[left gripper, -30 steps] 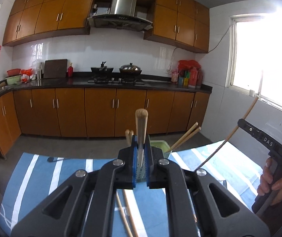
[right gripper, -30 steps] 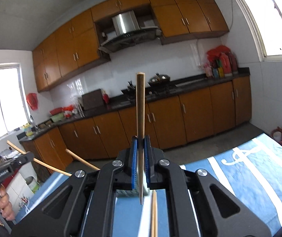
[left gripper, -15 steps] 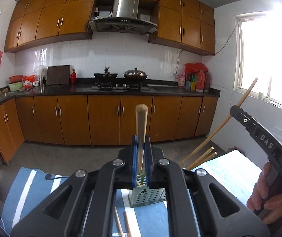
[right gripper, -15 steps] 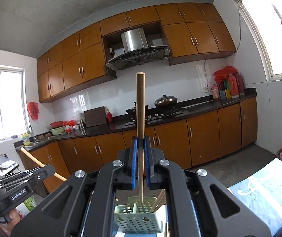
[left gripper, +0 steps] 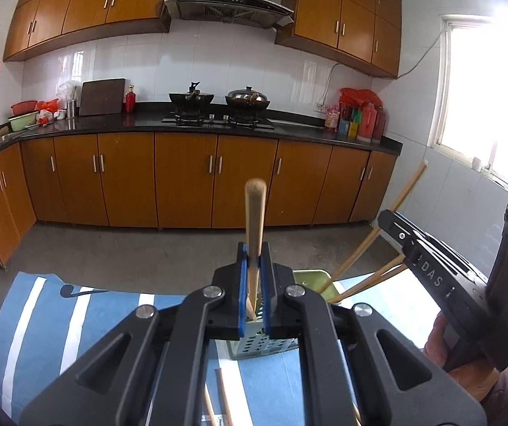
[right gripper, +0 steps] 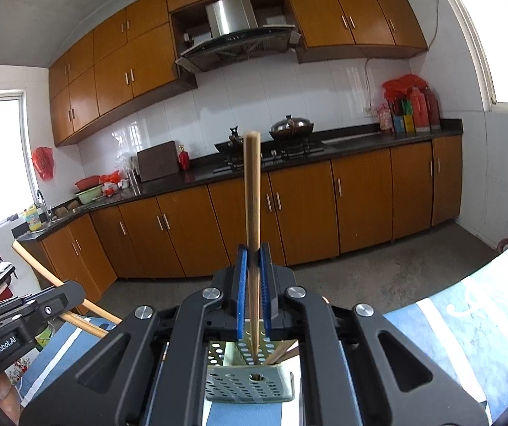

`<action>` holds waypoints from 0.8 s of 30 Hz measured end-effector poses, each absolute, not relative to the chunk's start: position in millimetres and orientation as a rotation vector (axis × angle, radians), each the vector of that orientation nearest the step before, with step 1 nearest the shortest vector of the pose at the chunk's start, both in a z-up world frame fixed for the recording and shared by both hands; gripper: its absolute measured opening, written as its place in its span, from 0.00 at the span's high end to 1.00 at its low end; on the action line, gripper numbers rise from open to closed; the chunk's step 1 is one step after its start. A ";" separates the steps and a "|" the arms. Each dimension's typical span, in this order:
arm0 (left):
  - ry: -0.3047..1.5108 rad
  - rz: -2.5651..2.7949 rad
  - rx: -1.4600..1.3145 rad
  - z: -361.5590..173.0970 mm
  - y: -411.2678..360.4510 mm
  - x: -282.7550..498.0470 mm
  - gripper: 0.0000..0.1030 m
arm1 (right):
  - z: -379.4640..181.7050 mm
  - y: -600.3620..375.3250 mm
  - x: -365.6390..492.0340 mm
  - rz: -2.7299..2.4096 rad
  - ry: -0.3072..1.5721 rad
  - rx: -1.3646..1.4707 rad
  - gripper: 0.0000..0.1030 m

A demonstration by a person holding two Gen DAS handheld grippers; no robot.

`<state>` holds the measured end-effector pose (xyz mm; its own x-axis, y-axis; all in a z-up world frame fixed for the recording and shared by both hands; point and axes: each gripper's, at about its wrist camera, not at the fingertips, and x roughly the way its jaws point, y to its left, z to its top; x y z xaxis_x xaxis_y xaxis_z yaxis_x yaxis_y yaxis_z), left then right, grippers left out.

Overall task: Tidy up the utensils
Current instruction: 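Lower both chopsticks into the green basket and open both tools, then return to the cloth and close the right tool on a chopstick while the left grasps another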

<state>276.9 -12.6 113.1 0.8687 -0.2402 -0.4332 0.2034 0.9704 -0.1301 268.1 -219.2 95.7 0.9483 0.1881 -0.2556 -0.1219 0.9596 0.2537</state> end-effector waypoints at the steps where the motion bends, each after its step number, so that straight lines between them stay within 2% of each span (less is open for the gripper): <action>1: 0.465 -0.233 -0.087 112.9 -11.0 277.1 0.92 | 95.7 -220.0 268.0 0.157 0.287 0.238 0.92; 4: 0.461 -0.228 -0.090 114.3 -8.9 273.8 0.90 | 98.0 -225.1 264.2 0.157 0.289 0.242 0.86; 6: 0.458 -0.226 -0.093 115.3 -8.1 270.7 0.89 | 100.0 -228.6 259.0 0.149 0.281 0.243 0.75; 7: 0.458 -0.222 -0.095 116.0 -7.5 269.3 0.87 | 102.0 -231.3 253.2 0.146 0.274 0.246 0.74; 18: 0.413 -0.193 -0.120 130.7 18.7 219.2 0.83 | 93.8 -269.5 196.6 0.099 0.306 0.225 0.74; 24: 0.452 -0.136 -0.116 98.4 46.0 177.9 0.78 | 34.6 -287.5 181.4 0.073 0.514 0.202 0.74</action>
